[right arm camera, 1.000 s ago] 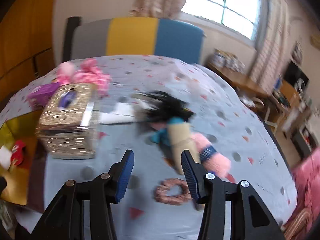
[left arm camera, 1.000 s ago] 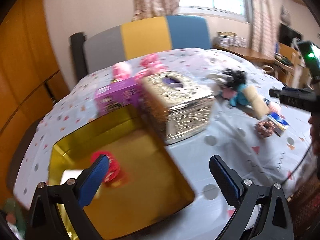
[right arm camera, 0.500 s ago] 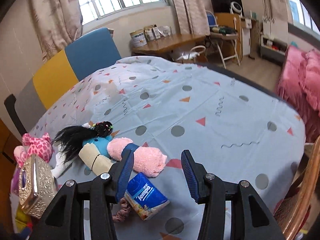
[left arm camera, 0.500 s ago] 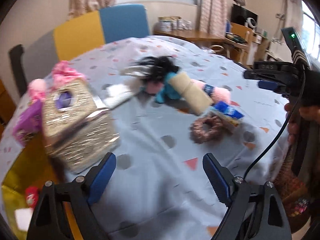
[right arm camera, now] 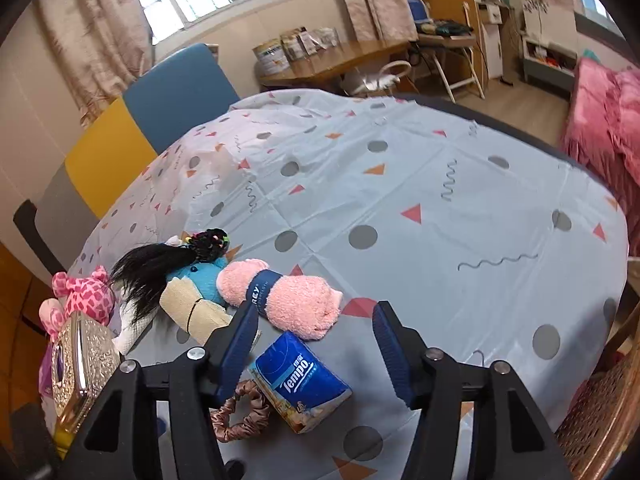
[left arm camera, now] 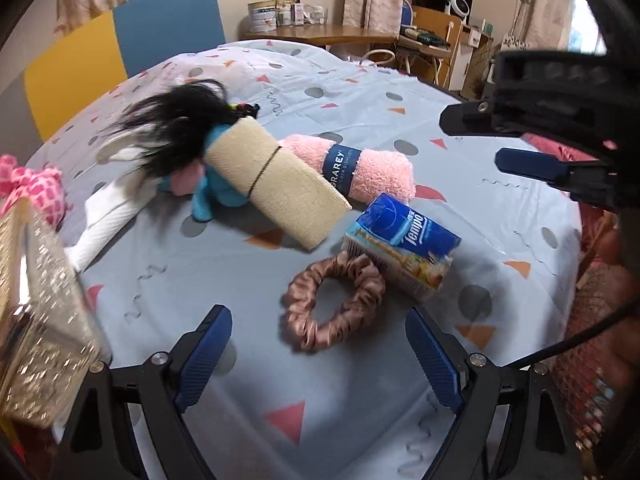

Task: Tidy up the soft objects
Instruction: 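Move the left tool back toward the brown scrunchie on the cloth, then grasp the brown satin scrunchie with the left tool, then drop the scrunchie into the gold tray with the left tool while the right tool grasps the Tempo pack, then carry the blue Tempo tissue pack into the gold tray and release it with the right tool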

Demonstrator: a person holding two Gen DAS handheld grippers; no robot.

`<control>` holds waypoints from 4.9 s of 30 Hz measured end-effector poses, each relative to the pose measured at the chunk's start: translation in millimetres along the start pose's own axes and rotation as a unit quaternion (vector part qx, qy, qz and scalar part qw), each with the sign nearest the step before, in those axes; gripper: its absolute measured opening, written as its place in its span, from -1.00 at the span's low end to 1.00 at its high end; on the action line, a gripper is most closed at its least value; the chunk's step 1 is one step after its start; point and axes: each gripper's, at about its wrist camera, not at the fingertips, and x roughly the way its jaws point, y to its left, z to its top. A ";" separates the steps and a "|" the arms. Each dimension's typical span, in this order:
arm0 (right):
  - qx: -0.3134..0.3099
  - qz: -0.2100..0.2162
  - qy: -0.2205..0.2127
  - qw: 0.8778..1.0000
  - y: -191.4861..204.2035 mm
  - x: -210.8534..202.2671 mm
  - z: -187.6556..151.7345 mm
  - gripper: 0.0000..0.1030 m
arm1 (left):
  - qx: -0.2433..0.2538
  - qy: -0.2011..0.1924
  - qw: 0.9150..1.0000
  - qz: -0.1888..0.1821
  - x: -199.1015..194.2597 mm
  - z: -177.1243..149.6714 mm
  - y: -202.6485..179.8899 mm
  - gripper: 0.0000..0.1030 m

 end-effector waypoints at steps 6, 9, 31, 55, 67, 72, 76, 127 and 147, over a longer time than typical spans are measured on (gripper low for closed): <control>0.021 0.002 0.015 1.000 -7.1 6.0 0.8 0.19 | -0.011 0.022 1.000 -0.009 34.7 9.3 0.9 0.72; 0.025 0.004 0.029 0.999 -8.0 11.7 0.2 0.19 | -0.043 0.032 0.999 -0.011 48.1 6.4 10.5 0.74; -0.073 -0.003 0.151 0.986 29.3 56.0 -30.7 0.23 | -0.009 -0.002 1.000 -0.017 15.8 -28.0 24.7 -0.42; -0.212 -0.068 0.201 0.954 58.2 71.0 -65.0 0.16 | -0.098 -0.052 0.993 -0.027 -80.9 0.3 92.4 -0.67; -0.222 -0.049 0.206 0.952 49.1 72.7 -57.2 0.15 | -0.226 -0.110 0.955 0.158 -135.3 41.4 276.6 -0.67; -0.228 -0.048 0.207 0.950 49.2 73.8 -58.3 0.15 | -0.267 -0.103 0.934 0.214 -166.9 -15.4 333.9 -0.66; -0.235 -0.051 0.206 0.949 50.8 76.4 -61.8 0.15 | -0.282 -0.097 0.925 0.238 -186.8 -67.0 344.5 -0.66; -0.299 0.069 0.198 0.931 120.0 22.3 -105.1 0.09 | -0.398 -0.096 0.845 0.345 -253.3 -294.3 259.9 0.36; -0.297 0.088 0.096 0.946 309.2 50.4 -21.7 0.09 | -0.410 -0.114 0.836 0.346 -282.2 -305.5 259.9 0.49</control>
